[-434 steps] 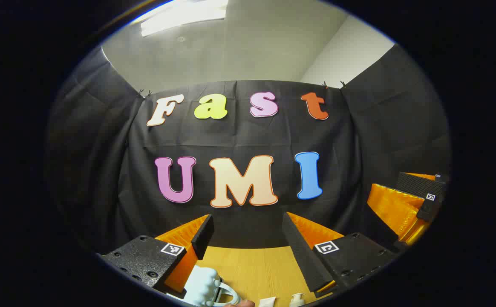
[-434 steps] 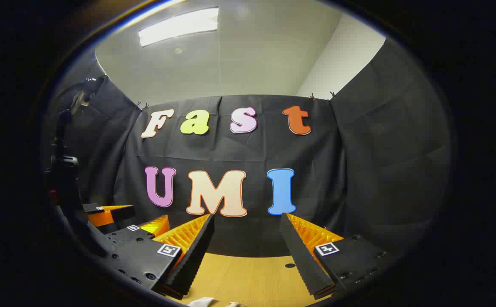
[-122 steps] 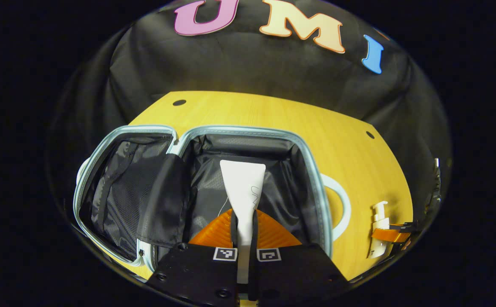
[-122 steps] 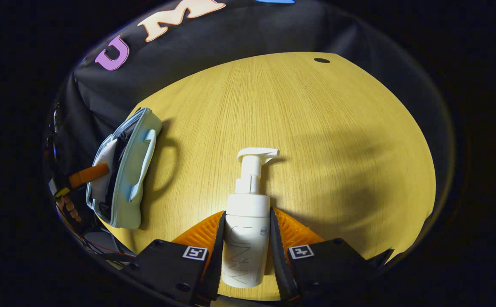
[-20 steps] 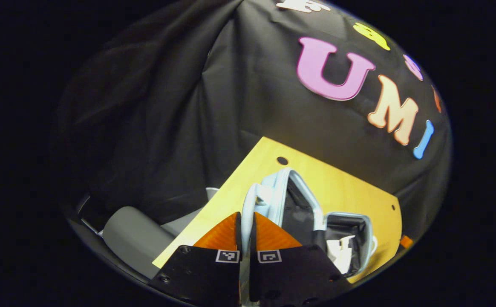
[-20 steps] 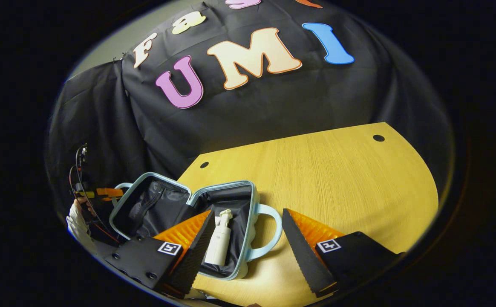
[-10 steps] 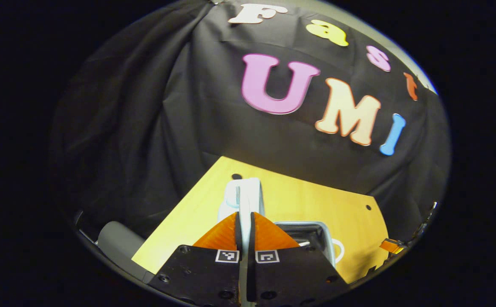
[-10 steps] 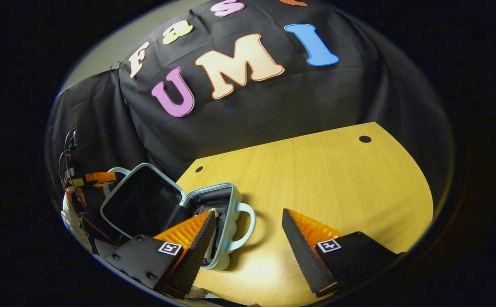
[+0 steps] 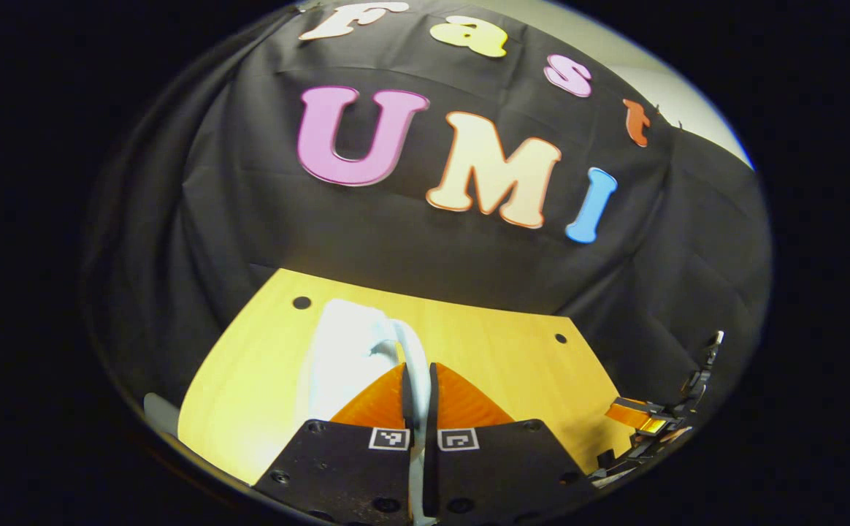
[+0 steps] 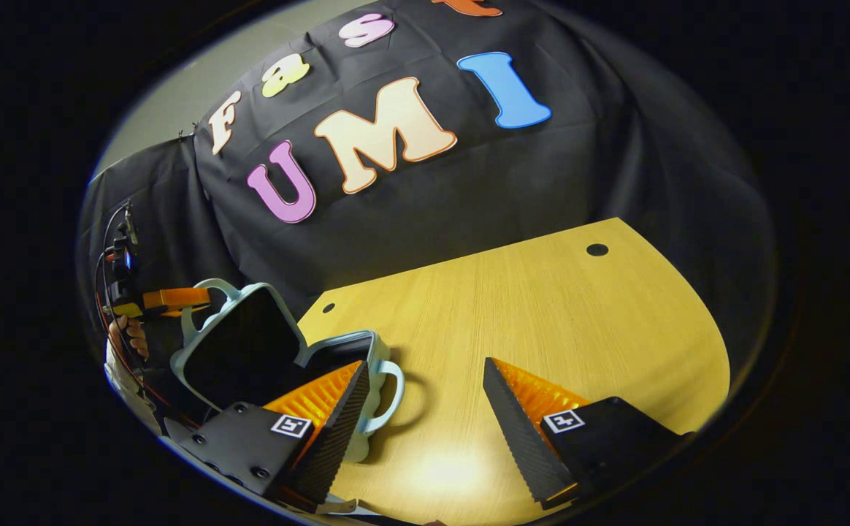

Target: First open the suitcase, pack the skin care products into it, and then close the suitcase.

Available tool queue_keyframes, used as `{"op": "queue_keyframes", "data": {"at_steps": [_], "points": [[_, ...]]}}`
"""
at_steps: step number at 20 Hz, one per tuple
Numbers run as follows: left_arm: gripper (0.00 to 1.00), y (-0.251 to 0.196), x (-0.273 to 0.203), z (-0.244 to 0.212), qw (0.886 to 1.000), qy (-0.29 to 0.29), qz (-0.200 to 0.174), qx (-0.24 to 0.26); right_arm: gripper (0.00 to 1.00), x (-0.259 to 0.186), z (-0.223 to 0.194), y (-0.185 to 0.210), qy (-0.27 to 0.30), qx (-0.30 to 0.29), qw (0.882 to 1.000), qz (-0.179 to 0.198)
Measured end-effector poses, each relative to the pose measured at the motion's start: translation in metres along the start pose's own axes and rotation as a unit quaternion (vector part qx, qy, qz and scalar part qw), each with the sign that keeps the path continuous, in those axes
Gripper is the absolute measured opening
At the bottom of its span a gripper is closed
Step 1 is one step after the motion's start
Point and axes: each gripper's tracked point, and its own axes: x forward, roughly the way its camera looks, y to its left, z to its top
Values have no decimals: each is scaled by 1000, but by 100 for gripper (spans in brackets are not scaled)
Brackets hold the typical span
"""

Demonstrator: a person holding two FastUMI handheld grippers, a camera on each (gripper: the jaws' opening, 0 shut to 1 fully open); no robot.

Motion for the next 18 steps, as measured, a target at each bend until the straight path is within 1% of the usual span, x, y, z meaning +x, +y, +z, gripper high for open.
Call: {"op": "queue_keyframes", "data": {"at_steps": [2,4,7,11,12,13,14,18], "points": [[0,-26,15,-13,1000,14,-26,-2,99,-7,1,-8,-3,0,1000,-6],[0,-48,30,-29,998,32,-44,5,99,-14,2,-17,-4,1,1000,-13],[0,-74,49,-52,996,60,-62,17,99,-25,4,-34,-9,2,1000,-27],[0,-103,73,-95,991,105,-75,33,99,-42,1,-58,-10,11,999,-49],[2,-108,79,-106,989,116,-76,41,99,-46,1,-63,-10,12,998,-54],[0,-112,87,-117,988,126,-75,46,99,-49,0,-69,-11,13,998,-60],[0,-115,94,-129,986,138,-72,55,99,-53,-1,-74,-11,14,998,-64],[0,-123,120,-176,980,175,-46,88,99,-66,-3,-90,-11,17,997,-80]]}}
